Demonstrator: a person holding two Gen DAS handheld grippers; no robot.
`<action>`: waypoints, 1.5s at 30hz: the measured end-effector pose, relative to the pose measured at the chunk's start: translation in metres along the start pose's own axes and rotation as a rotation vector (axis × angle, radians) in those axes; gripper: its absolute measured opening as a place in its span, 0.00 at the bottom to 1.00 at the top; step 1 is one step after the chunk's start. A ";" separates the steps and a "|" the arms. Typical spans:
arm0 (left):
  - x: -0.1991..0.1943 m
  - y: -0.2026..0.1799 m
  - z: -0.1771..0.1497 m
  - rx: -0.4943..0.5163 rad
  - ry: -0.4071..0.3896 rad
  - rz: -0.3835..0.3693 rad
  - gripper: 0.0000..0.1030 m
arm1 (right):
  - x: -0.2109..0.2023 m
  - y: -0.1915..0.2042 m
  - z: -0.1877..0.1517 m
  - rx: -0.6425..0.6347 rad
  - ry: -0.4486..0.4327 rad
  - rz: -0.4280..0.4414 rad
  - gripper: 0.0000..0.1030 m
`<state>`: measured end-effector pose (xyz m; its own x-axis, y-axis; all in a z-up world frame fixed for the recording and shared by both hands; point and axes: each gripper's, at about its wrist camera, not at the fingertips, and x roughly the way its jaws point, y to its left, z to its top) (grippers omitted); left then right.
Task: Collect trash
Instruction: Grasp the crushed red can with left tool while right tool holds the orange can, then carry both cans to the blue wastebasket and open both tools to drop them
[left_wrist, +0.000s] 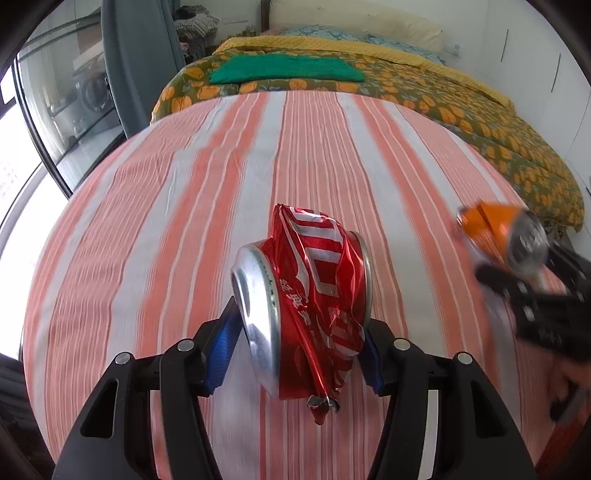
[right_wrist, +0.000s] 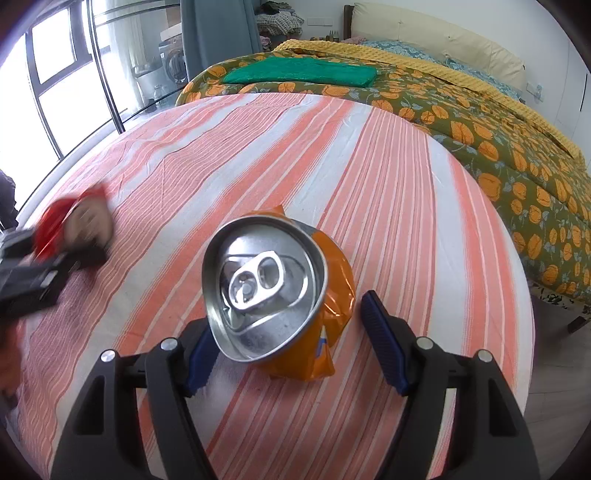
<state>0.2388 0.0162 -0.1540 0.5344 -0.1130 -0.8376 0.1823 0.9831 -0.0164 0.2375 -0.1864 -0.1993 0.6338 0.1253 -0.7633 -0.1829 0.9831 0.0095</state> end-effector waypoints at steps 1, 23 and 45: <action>-0.006 0.001 -0.010 -0.005 0.003 -0.013 0.55 | 0.000 0.000 0.000 -0.001 0.000 -0.003 0.68; -0.023 0.000 -0.045 -0.027 -0.040 -0.075 0.95 | -0.033 -0.008 0.000 -0.008 -0.026 0.074 0.90; -0.041 -0.021 -0.035 -0.033 -0.120 0.000 0.52 | -0.050 0.003 0.006 0.045 -0.007 0.100 0.50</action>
<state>0.1841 0.0053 -0.1381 0.6296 -0.1277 -0.7663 0.1558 0.9871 -0.0365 0.2095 -0.1888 -0.1572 0.6194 0.2236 -0.7526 -0.2114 0.9707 0.1144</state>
